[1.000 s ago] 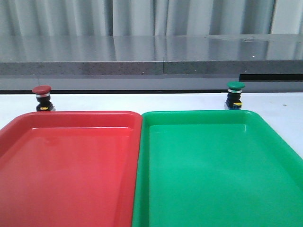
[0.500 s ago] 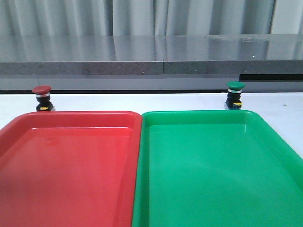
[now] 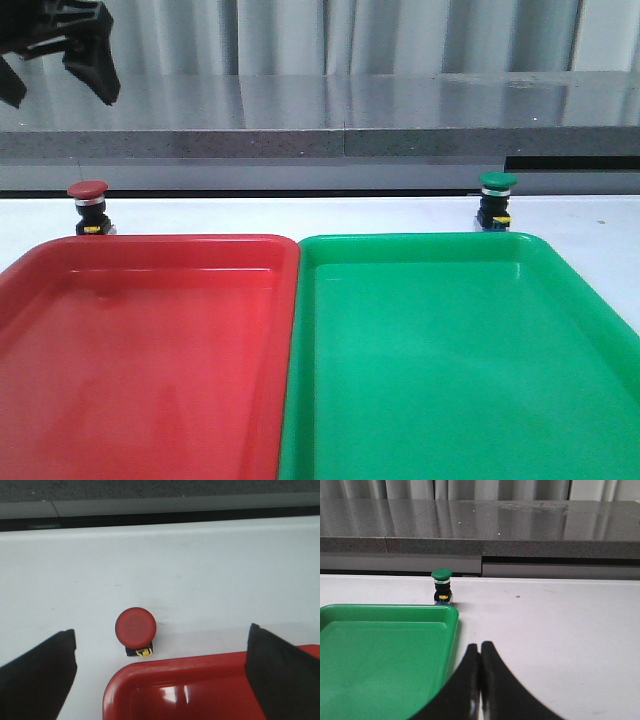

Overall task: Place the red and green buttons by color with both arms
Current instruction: 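Lower the left gripper over the red-capped button, then close the left gripper on the red button and lift it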

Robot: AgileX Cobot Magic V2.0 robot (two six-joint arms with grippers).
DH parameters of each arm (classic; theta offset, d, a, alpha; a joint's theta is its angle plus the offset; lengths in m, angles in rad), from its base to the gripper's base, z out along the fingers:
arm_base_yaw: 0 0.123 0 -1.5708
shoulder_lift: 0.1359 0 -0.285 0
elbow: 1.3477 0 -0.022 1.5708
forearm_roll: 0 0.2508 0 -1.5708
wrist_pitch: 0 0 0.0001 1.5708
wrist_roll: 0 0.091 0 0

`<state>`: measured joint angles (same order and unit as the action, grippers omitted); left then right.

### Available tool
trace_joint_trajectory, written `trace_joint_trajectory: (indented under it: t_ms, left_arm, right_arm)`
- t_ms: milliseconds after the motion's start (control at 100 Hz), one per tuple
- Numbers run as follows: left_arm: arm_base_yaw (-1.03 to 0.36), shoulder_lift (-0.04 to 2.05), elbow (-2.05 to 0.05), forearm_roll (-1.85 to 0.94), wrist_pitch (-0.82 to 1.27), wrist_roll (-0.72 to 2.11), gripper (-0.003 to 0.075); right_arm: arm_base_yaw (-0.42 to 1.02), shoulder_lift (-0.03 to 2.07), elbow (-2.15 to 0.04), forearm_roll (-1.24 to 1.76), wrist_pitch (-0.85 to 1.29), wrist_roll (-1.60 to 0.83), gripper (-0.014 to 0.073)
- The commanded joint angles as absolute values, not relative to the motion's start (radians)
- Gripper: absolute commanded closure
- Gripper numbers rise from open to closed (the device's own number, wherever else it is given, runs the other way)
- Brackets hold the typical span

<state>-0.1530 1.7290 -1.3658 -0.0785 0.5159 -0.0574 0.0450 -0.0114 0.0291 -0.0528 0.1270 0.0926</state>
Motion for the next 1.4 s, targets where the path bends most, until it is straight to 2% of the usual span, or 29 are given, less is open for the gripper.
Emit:
trace_joint_trajectory:
  t_ms: [0, 360, 1060, 1170, 1390]
  left_arm:
    - [-0.158, 1.740, -1.441, -0.078, 0.452, -0.059, 0.0078]
    - [-0.148, 1.884, -1.492, -0.078, 0.438, -0.083, 0.0078]
    - [-0.127, 1.978, -1.492, -0.082, 0.347, -0.088, 0.0087]
    - [-0.127, 1.978, -1.492, -0.084, 0.349, -0.088, 0.0149]
    - [-0.127, 1.978, -1.492, -0.084, 0.365, -0.088, 0.0332]
  right_arm:
    - [0.041, -0.030, 0.012, -0.065, 0.038, 0.094, 0.0661]
    - [0.041, -0.030, 0.012, -0.065, 0.038, 0.094, 0.0661]
    - [0.041, -0.030, 0.012, -0.065, 0.038, 0.094, 0.0661]
    - [0.041, -0.030, 0.012, -0.065, 0.038, 0.094, 0.0661]
    - [0.041, -0.030, 0.012, -0.065, 0.038, 0.094, 0.0661]
